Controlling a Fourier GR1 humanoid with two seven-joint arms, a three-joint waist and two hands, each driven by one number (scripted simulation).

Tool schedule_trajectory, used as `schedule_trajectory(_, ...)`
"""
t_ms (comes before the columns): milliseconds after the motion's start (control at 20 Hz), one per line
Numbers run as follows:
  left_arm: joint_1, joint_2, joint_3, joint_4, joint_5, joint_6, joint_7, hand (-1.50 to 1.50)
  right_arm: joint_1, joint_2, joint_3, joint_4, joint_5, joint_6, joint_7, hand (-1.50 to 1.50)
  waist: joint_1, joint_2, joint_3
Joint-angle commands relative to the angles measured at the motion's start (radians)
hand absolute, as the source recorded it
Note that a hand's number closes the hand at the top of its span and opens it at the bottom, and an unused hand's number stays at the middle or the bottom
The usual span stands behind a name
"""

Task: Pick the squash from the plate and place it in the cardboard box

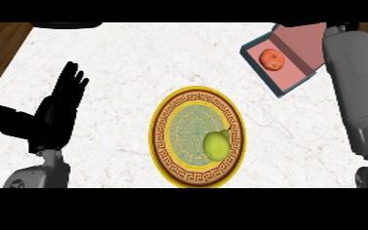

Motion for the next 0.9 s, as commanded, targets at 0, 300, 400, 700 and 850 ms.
schedule_trajectory(0, -0.013, -0.005, -0.003, 0.037, -0.016, 0.003, -0.030, 0.00, 0.004, -0.032, -0.128, 0.008, -0.164, 0.083, -0.068, -1.50, -0.004, 0.003, 0.000)
schedule_trajectory(300, 0.045, -0.026, -0.029, -0.065, -0.022, 0.025, 0.019, 0.00, 0.085, -0.080, -0.186, -0.003, -0.261, 0.124, -0.119, -1.50, -0.002, -0.001, -0.001)
schedule_trajectory(400, 0.036, 0.013, 0.014, -0.006, 0.027, -0.039, -0.017, 0.00, 0.071, -0.104, -0.194, 0.056, -0.271, 0.112, -0.176, -1.50, 0.004, 0.002, -0.001)
schedule_trajectory(700, -0.019, -0.028, -0.023, 0.006, -0.021, 0.020, -0.004, 0.00, 0.137, -0.166, -0.215, 0.078, -0.326, 0.133, -0.256, -1.50, 0.002, 0.002, -0.001)
schedule_trajectory(850, 0.019, -0.043, -0.039, 0.011, -0.039, 0.023, -0.023, 0.00, 0.219, -0.162, -0.197, -0.043, -0.362, 0.189, -0.207, -1.50, -0.013, -0.004, -0.002)
